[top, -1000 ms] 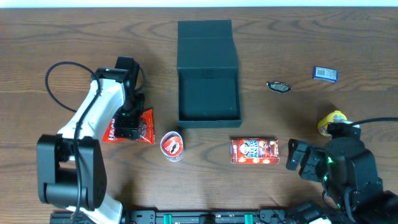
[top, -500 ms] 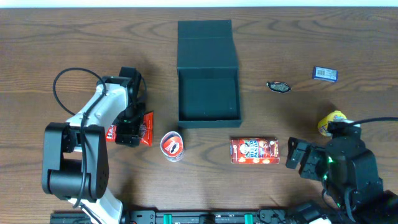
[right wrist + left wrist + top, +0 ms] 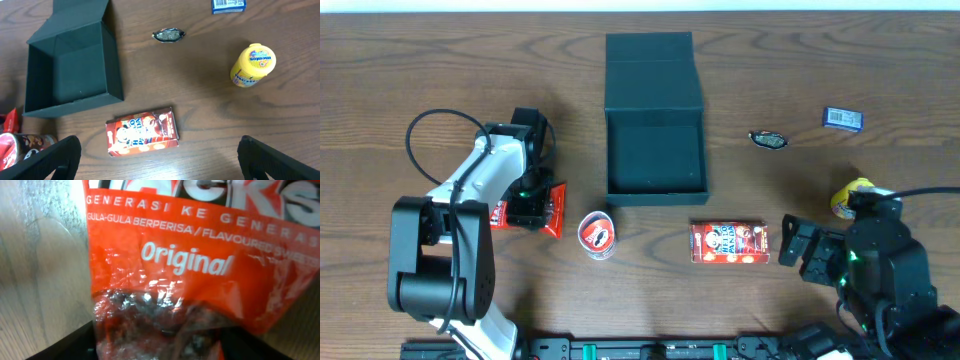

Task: Pack container
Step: 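Lower the left gripper onto the red Hacks bag and grasp it, then lift the bag with the left gripper and carry it into the box, then open the left gripper to release the bag inside the box, then move the left gripper back toward the red-lidded can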

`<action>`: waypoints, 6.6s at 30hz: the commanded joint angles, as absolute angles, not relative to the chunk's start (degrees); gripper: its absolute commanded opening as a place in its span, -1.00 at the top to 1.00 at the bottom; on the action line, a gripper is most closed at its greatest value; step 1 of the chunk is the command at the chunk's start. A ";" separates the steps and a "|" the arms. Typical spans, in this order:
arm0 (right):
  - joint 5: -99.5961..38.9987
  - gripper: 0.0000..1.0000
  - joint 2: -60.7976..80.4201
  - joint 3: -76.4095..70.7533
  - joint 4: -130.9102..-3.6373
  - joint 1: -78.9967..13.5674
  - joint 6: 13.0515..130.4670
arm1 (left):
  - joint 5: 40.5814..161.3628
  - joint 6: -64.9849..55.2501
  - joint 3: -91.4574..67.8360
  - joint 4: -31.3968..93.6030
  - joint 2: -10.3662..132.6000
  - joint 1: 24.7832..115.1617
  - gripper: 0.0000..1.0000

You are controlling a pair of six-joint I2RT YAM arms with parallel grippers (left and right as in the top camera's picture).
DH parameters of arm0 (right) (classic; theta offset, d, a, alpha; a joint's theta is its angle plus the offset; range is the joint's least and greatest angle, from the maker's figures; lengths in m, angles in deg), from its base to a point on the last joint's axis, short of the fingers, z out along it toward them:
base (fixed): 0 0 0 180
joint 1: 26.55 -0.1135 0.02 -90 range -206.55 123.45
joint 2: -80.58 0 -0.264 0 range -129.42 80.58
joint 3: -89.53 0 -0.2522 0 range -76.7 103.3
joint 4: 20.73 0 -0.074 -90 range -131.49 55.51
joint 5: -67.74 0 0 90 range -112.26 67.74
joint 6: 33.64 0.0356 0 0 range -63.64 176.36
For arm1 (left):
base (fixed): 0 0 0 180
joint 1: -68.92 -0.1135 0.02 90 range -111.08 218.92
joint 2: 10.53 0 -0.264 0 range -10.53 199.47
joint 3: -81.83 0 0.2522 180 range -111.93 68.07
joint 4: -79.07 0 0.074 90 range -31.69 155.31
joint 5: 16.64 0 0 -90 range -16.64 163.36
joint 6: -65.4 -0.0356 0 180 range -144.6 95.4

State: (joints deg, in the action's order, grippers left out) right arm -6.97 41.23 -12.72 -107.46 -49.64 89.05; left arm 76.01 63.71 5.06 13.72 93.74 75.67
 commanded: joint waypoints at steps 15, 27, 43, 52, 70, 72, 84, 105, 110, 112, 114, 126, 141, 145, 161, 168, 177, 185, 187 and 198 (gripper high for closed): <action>-4.21 -0.99 41.19 -13.02 -107.35 -50.10 89.75 | 77.04 53.96 5.85 13.06 94.11 75.32 0.88; -0.98 -0.99 41.19 -13.02 -107.28 -50.10 89.77 | 68.75 33.61 -8.66 -0.80 86.94 77.24 0.88; -1.00 -0.99 41.21 -13.02 -107.33 -50.10 89.79 | 69.00 4.87 -40.18 -13.06 86.74 95.01 0.88; -1.02 -0.98 41.21 -13.02 -107.57 -50.10 89.77 | 77.80 1.13 -43.53 -6.17 99.97 103.97 0.89; -1.00 -0.98 41.19 -13.02 -107.63 -50.10 89.75 | 80.36 13.63 -43.53 4.45 113.34 107.77 0.88; -1.00 -0.99 41.19 -13.02 -107.76 -50.10 89.75 | 80.36 14.36 -43.53 4.38 114.17 107.71 0.88; -1.02 -0.99 41.19 -13.02 -107.98 -50.10 89.75 | 77.45 20.89 -43.46 4.30 115.60 107.75 0.88; -1.02 -0.99 41.19 -13.02 -108.81 -50.10 89.75 | 77.21 21.28 -43.42 4.73 115.73 109.06 -0.11; -1.00 -0.98 41.19 -13.02 -108.53 -50.10 89.75 | 77.19 20.24 -43.77 4.23 114.98 108.15 -0.41; -1.00 -0.98 41.19 -13.02 -108.14 -50.10 89.75 | 76.58 20.15 -44.97 2.94 114.42 107.71 -0.43; -0.98 -0.98 41.19 -13.02 -107.74 -50.10 89.73 | 73.26 20.06 -47.57 -0.01 113.69 107.51 -0.53; -0.45 -0.98 41.19 -13.02 -107.55 -50.10 89.68 | 62.18 15.62 -56.53 -13.80 106.50 107.51 -0.86; 0.29 -0.98 41.19 -13.02 -108.51 -50.10 89.31 | 52.34 17.83 -55.07 -31.51 90.00 111.49 -0.90; 0.27 -0.99 41.19 -13.02 -108.57 -50.10 89.31 | 52.12 17.81 -51.35 -31.51 83.09 114.99 -0.90; 0.25 -0.99 41.19 -13.02 -108.64 -50.10 89.33 | 55.07 41.37 -4.66 -26.22 53.94 127.01 -0.90; 0.16 -0.99 41.19 -13.02 -108.64 -50.10 89.35 | 54.05 51.80 6.33 -21.52 53.59 133.72 -0.90; -1.74 -0.99 41.19 -13.02 -108.66 -50.10 89.35 | 51.97 43.62 7.99 -12.60 53.94 134.70 -0.90; -1.72 -0.98 41.19 -13.02 -108.86 -50.10 89.35 | 47.27 40.74 20.65 4.97 54.07 137.57 -0.90; -1.72 -0.99 41.19 -13.02 -108.81 -50.10 89.35 | 47.55 39.60 22.35 6.74 54.09 137.59 -0.90; 0.05 -0.98 41.19 -13.05 -108.33 -50.10 89.35 | 47.58 31.51 33.89 20.47 54.09 137.46 -0.90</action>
State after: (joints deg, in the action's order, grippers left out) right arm -1.74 41.23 -12.83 -108.35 -49.64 89.03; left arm 49.74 34.01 31.97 18.92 53.98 137.39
